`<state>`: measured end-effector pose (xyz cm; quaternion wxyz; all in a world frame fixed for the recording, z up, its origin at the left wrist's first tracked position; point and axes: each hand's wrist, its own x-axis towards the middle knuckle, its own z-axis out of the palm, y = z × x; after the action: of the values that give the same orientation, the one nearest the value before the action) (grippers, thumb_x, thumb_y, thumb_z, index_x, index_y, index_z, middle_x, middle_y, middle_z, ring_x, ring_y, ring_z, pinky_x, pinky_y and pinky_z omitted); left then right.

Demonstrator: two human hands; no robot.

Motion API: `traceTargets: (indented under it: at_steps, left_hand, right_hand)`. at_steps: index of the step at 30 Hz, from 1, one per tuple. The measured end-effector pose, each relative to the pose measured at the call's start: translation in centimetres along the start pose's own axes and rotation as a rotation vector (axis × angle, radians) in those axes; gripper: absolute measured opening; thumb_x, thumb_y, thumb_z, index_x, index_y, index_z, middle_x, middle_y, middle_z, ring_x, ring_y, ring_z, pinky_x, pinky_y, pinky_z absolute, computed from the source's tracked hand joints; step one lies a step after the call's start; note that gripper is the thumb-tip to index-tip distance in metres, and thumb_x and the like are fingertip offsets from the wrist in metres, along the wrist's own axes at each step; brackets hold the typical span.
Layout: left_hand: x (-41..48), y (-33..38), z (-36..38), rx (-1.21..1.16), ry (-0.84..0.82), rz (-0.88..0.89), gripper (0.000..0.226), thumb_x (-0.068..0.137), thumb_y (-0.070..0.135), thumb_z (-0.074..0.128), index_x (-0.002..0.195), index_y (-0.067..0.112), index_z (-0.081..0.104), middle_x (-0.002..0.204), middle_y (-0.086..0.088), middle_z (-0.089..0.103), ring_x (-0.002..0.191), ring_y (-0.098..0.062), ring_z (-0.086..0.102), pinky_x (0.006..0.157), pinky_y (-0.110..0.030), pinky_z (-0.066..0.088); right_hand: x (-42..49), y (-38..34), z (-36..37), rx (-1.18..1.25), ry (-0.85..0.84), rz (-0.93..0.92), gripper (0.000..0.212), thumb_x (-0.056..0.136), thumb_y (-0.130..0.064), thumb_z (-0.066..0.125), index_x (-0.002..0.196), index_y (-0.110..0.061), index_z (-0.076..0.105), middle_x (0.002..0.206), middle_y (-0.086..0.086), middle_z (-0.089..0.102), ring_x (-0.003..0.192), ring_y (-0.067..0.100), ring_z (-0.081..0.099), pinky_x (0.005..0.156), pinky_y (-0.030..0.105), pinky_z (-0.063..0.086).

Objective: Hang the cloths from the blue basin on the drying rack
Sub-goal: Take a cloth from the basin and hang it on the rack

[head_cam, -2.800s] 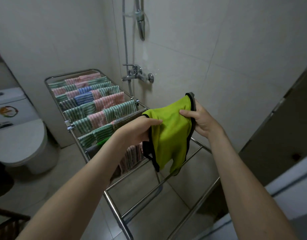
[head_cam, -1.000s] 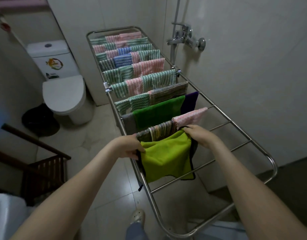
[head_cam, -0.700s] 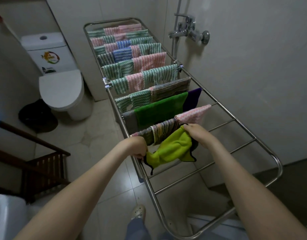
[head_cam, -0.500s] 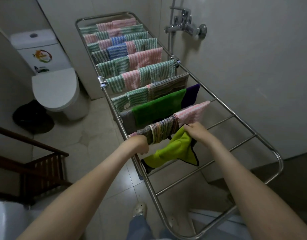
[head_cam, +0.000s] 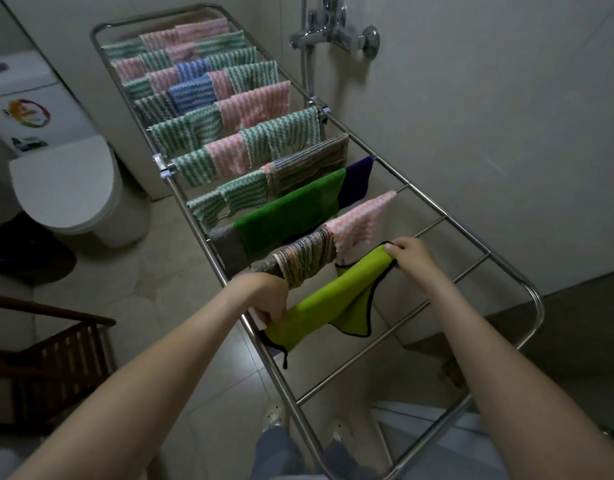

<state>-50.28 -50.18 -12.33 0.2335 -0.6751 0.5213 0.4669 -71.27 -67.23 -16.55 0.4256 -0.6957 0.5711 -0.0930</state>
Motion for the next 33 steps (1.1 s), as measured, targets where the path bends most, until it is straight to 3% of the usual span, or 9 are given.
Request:
traceTargets:
  at_steps: [7, 11, 14, 17, 20, 23, 26, 28, 33]
  left_hand:
    - [0.4, 0.6, -1.8, 0.158, -0.039, -0.105, 0.025, 0.093, 0.022, 0.056, 0.107, 0.003, 0.064, 0.068, 0.005, 0.052, 0.072, -0.012, 0.053, 0.083, -0.029, 0.049]
    - [1.2, 1.4, -2.3, 0.245, -0.239, -0.285, 0.022, 0.098, 0.027, 0.049, 0.085, 0.012, 0.058, 0.073, 0.004, 0.049, 0.062, -0.007, 0.046, 0.077, -0.024, 0.041]
    - [0.9, 2.5, -2.3, 0.282, -0.331, -0.333, 0.035, 0.102, 0.024, 0.04, 0.128, 0.003, 0.051, 0.101, 0.003, 0.06, 0.081, -0.01, 0.051, 0.092, -0.024, 0.04]
    - [0.2, 3.1, -2.5, 0.282, -0.345, -0.347, 0.045, 0.101, 0.023, 0.041, 0.14, -0.001, 0.04, 0.139, -0.009, 0.049, 0.113, -0.014, 0.049, 0.109, -0.028, 0.033]
    - [0.4, 2.7, -2.7, 0.26, -0.276, -0.304, 0.04, 0.1, 0.024, 0.046, 0.13, -0.003, 0.051, 0.124, -0.013, 0.06, 0.115, -0.02, 0.058, 0.098, -0.028, 0.045]
    - [1.3, 2.2, -2.5, 0.13, -0.248, -0.323, 0.028, 0.102, 0.02, 0.038, 0.094, 0.002, 0.058, 0.076, -0.005, 0.051, 0.066, -0.011, 0.051, 0.06, -0.02, 0.04]
    - [2.1, 1.9, -2.0, -0.063, 0.028, -0.237, 0.029, 0.099, 0.023, 0.041, 0.113, 0.003, 0.057, 0.086, -0.008, 0.062, 0.072, -0.019, 0.061, 0.059, -0.023, 0.044]
    - [2.4, 2.2, -1.8, -0.257, 0.164, -0.145, 0.036, 0.098, 0.033, 0.042, 0.116, 0.006, 0.058, 0.091, -0.007, 0.062, 0.076, -0.021, 0.059, 0.064, -0.032, 0.051]
    - [2.2, 4.2, -2.2, -0.373, 0.105, 0.108, 0.032, 0.097, 0.032, 0.051, 0.12, 0.011, 0.056, 0.101, -0.003, 0.061, 0.081, -0.014, 0.062, 0.062, -0.02, 0.054]
  right_hand:
    - [-0.4, -0.1, -1.6, 0.464, -0.072, 0.17, 0.021, 0.096, -0.01, 0.05, 0.114, -0.002, 0.058, 0.085, 0.005, 0.059, 0.07, 0.01, 0.054, 0.061, 0.014, 0.046]
    - [-0.1, -0.3, -1.7, 0.453, -0.098, 0.186, 0.017, 0.096, -0.017, 0.053, 0.096, -0.002, 0.063, 0.085, 0.008, 0.061, 0.075, 0.018, 0.057, 0.068, 0.027, 0.048]
    - [0.3, -0.1, -1.3, 0.274, -0.085, 0.139, 0.04, 0.094, -0.026, 0.056, 0.081, 0.012, 0.062, 0.078, 0.019, 0.063, 0.075, 0.026, 0.061, 0.075, 0.034, 0.045]
    - [0.5, -0.9, -0.8, 0.036, -0.044, 0.091, 0.045, 0.093, -0.033, 0.053, 0.055, -0.011, 0.042, 0.058, 0.012, 0.041, 0.059, 0.024, 0.045, 0.06, 0.033, 0.029]
    - [0.9, -1.2, -0.8, -0.015, 0.025, 0.05, 0.048, 0.094, -0.033, 0.051, 0.054, -0.018, 0.029, 0.055, 0.003, 0.03, 0.06, 0.021, 0.036, 0.057, 0.033, 0.02]
    - [0.8, -0.4, -0.9, 0.063, 0.073, 0.04, 0.029, 0.091, -0.028, 0.058, 0.065, -0.017, 0.049, 0.067, 0.002, 0.048, 0.074, 0.019, 0.047, 0.063, 0.029, 0.03]
    - [0.1, 0.4, -1.0, 0.206, 0.119, 0.084, 0.026, 0.087, -0.026, 0.065, 0.105, -0.011, 0.055, 0.093, 0.001, 0.055, 0.088, 0.016, 0.05, 0.072, 0.024, 0.035]
    - [-0.5, 0.9, -1.0, 0.241, 0.148, 0.106, 0.034, 0.086, -0.026, 0.066, 0.108, -0.013, 0.043, 0.087, -0.002, 0.053, 0.084, 0.017, 0.049, 0.066, 0.027, 0.036]
    - [-1.0, 2.4, -0.2, 0.359, 0.04, 0.12, 0.042, 0.087, -0.014, 0.064, 0.105, -0.014, 0.027, 0.076, -0.004, 0.051, 0.07, 0.009, 0.047, 0.061, 0.021, 0.036]
